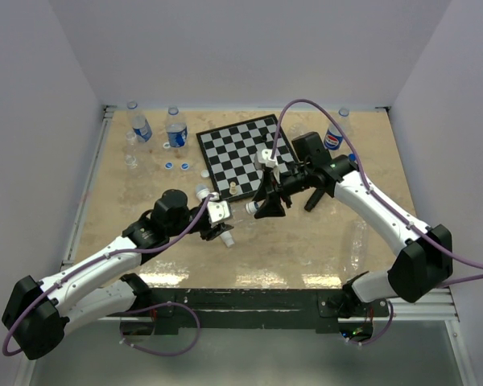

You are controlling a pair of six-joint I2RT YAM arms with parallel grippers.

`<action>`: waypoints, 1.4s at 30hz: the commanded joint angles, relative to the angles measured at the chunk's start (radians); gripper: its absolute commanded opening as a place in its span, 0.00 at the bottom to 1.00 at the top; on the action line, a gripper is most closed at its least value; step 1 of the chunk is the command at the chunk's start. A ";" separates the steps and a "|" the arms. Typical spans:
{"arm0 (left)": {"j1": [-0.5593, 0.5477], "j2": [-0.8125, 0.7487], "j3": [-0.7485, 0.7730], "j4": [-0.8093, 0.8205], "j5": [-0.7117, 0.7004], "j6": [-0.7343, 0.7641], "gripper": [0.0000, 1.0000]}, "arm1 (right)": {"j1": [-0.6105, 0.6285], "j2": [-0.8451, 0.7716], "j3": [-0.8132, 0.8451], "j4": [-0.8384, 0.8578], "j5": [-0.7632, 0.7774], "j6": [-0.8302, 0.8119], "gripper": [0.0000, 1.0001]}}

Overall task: Unscrew the bottle caps
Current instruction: Unscrew the bottle cap from the plastic bottle.

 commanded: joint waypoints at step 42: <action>-0.007 -0.016 0.023 0.048 0.008 -0.008 0.04 | 0.033 -0.076 0.025 -0.347 0.096 -1.352 0.27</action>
